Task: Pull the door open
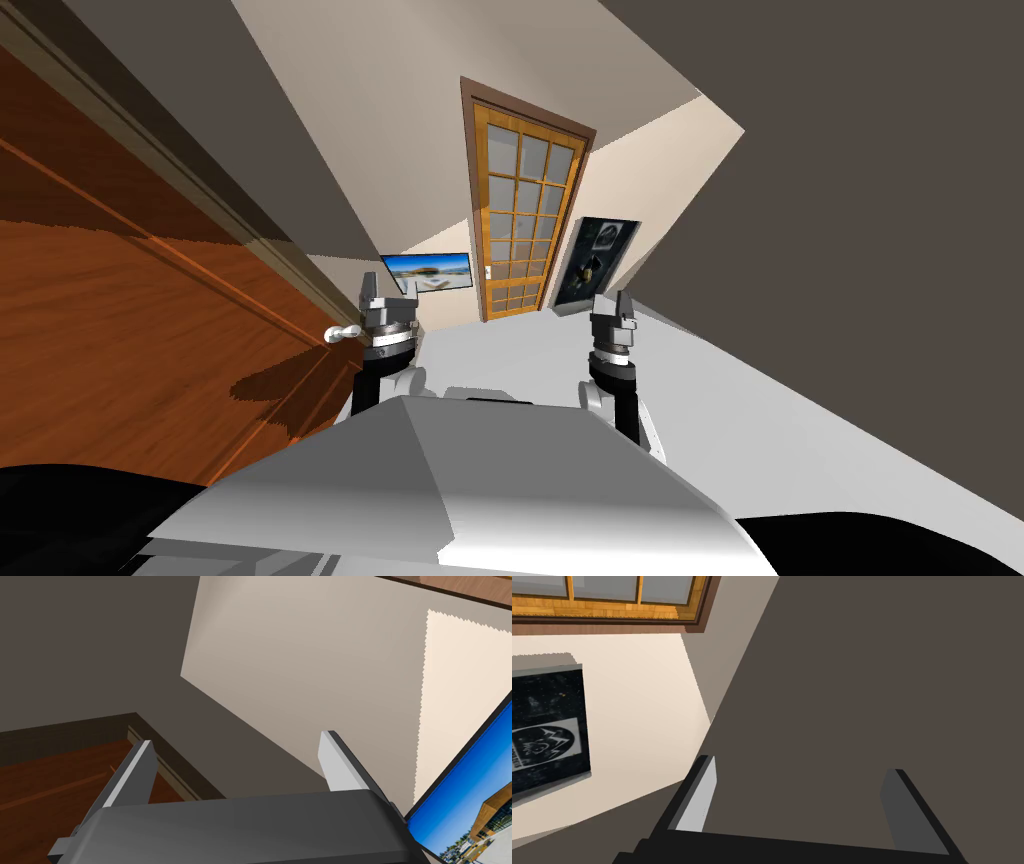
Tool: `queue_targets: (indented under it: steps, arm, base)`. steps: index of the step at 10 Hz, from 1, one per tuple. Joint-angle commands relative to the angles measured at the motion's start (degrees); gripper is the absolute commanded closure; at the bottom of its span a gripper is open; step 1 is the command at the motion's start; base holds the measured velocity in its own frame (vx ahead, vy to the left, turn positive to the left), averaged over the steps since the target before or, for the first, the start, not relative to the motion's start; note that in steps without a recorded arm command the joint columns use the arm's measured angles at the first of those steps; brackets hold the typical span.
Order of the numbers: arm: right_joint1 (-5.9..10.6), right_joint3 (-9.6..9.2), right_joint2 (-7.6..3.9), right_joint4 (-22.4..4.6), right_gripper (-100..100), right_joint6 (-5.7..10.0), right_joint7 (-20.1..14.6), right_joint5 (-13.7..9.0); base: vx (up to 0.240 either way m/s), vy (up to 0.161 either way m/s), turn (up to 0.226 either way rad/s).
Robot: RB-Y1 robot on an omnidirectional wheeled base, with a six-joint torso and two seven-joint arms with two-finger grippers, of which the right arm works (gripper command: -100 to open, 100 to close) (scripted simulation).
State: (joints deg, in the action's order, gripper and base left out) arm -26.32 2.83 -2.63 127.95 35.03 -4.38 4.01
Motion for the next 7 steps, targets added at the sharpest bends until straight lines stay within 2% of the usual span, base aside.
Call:
queue_targets:
  steps: [1,2,5,7]
  arm:
    - [0.68,0.31,-0.28,-1.9,-100,0.31,-1.4,-0.6]
    - [0.95,0.43,-0.37,-2.7,-100,0.43,-2.0,-0.8]
    - [2.55,1.15,-0.88,-7.1,-100,1.16,-5.4,-2.2]
    - [3.33,1.5,-1.1,-9.3,-100,1.51,-7.0,-2.9]
  base:
    - [0.028,0.014,0.166]
    - [0.08,0.009,0.115]
    - [0.106,0.018,0.159]
    - [0.082,0.003,0.09]
